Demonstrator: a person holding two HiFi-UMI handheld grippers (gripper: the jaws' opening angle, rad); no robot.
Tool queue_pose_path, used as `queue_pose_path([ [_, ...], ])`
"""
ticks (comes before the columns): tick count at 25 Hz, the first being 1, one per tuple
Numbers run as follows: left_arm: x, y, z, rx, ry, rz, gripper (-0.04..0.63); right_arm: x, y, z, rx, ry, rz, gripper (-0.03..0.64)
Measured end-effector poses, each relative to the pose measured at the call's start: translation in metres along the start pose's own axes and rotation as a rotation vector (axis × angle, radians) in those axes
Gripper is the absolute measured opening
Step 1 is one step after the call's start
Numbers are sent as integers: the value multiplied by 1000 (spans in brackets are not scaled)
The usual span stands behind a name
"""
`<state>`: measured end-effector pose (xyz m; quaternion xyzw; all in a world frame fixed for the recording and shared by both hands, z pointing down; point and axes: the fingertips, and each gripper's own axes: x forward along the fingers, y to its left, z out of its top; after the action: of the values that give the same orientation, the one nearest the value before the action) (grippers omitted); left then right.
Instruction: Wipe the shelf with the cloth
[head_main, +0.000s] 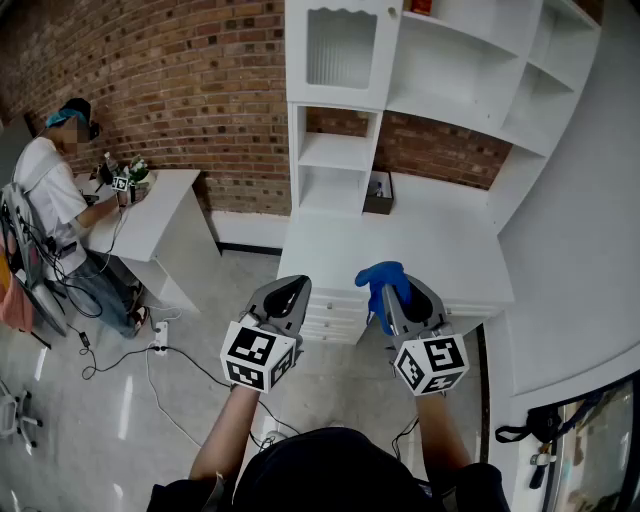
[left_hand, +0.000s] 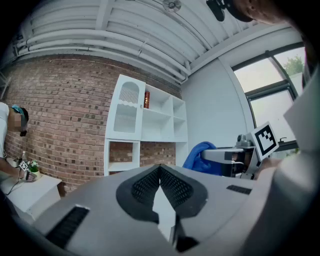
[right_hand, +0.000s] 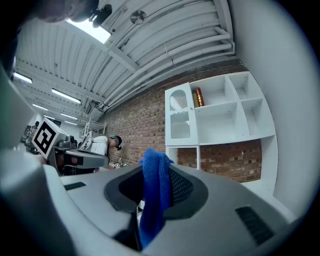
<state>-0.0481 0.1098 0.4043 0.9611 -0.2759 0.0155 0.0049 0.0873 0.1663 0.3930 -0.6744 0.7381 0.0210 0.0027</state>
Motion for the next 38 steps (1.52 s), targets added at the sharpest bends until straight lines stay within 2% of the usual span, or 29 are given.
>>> queue_pose_path([
  [15,11,-21,-8,-17,10,30,17,-15,-20,-9,57,-3,24,100],
  [24,20,-52,-13,-4,8,62,17,-29,-44,-20,52,-2,66,100],
  [38,31,-65,-17,8,25,82,17,-33,-58,-29,12,5,86,100],
])
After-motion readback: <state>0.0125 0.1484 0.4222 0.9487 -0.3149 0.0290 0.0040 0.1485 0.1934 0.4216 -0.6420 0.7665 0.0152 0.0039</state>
